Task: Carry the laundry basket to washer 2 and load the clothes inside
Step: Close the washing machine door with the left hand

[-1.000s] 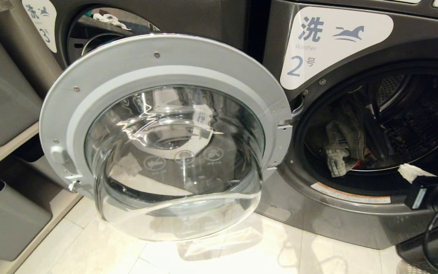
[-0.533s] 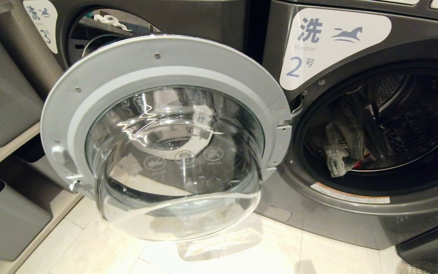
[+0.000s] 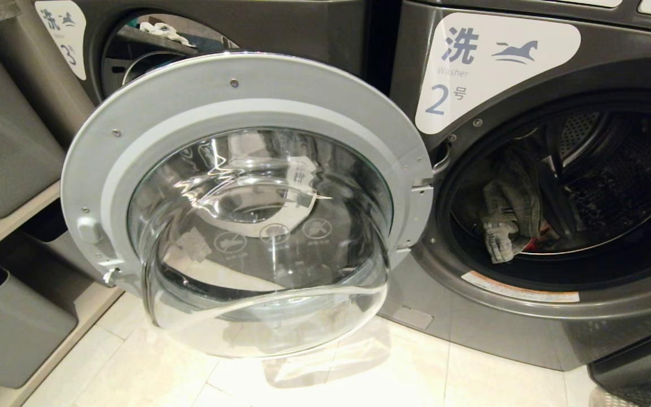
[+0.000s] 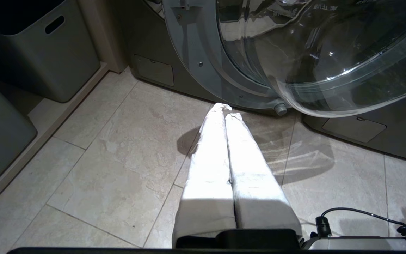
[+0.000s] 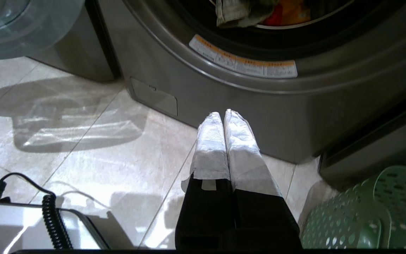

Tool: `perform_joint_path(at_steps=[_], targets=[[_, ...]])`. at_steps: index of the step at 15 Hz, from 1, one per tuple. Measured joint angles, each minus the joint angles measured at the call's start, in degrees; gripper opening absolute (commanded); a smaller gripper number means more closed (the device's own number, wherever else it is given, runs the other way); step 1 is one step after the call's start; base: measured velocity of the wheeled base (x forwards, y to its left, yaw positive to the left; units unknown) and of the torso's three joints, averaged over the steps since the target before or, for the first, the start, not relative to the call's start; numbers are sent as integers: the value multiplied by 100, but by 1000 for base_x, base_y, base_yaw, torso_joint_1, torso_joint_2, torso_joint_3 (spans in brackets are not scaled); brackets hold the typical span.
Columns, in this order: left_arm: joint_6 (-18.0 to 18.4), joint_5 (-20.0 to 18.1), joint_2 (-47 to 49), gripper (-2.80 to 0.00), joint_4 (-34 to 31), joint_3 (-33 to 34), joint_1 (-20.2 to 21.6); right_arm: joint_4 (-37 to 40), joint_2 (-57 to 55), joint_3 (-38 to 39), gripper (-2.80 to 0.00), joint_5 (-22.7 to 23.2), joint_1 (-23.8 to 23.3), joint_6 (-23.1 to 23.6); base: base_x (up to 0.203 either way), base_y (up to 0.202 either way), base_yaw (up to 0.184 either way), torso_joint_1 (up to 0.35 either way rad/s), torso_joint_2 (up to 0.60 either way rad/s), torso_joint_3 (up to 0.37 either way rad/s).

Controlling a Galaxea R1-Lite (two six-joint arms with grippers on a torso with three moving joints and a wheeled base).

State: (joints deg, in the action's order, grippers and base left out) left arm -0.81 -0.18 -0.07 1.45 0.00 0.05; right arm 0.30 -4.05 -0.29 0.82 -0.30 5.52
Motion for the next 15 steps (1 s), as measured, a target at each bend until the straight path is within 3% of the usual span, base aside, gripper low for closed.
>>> perform_joint_path(at_steps=[5, 11, 15], targets=[[-4, 2, 0, -280, 9, 0, 2, 25, 387, -1, -280, -195, 30, -596, 0, 0, 0, 0, 0, 0], [-5, 0, 0, -280, 9, 0, -2, 13, 427, 9, -280, -195, 30, -549, 0, 0, 0, 2, 1, 14], [-4, 2, 0, -280, 11, 0, 0, -25, 427, 22, -280, -186, 30, -557, 0, 0, 0, 4, 3, 181]])
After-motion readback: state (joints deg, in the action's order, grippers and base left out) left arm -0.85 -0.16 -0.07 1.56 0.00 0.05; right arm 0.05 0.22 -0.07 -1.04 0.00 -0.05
